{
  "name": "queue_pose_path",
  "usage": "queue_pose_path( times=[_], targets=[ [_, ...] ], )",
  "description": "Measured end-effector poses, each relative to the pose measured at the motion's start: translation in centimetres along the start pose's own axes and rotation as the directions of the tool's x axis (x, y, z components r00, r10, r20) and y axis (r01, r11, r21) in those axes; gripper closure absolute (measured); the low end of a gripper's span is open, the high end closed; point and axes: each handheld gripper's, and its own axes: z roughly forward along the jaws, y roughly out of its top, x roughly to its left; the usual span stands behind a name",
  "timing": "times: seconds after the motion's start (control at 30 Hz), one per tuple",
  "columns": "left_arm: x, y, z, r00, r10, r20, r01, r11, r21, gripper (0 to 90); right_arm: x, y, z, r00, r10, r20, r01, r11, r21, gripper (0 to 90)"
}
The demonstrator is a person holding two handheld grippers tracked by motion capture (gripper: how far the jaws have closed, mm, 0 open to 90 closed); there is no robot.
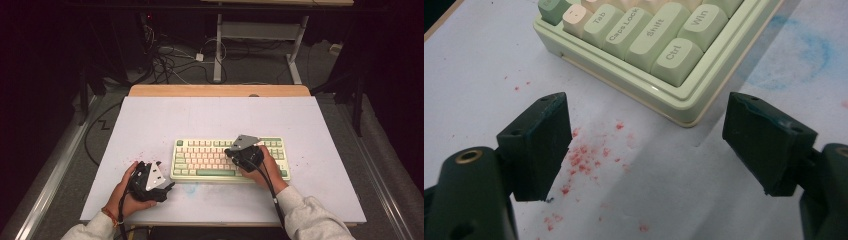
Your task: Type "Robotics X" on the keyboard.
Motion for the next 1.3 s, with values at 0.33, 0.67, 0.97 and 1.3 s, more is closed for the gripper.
queue_pose_path(
  times=[0.33, 0.67, 0.97, 1.3],
  targets=[
    [0.1, 0.0, 0.0, 1.0000, -0.004, -0.005, 0.004, 1.0000, 0.006, 19.6, -0.2, 0.0, -1.4, 0.9996, 0.026, 0.010, -0.026, 0.997, -0.066, 70.8],
    [0.1, 0.0, -0.1, 0.9994, -0.034, 0.007, 0.034, 0.9994, -0.009, 20.9, -0.5, -0.6, -3.2, 0.9977, 0.033, 0.060, -0.024, 0.989, -0.142, 40.6],
    [0.2, 0.0, -0.3, 0.9987, -0.050, 0.008, 0.050, 0.9986, -0.021, 21.1, -0.5, -1.8, -5.3, 0.9918, 0.049, 0.118, -0.025, 0.981, -0.192, 28.6],
    [0.4, 0.1, -0.6, 0.9973, -0.073, 0.012, 0.073, 0.9963, -0.044, 22.0, -0.7, -3.9, -7.3, 0.9851, 0.052, 0.164, -0.018, 0.979, -0.202, 27.9]
  ],
)
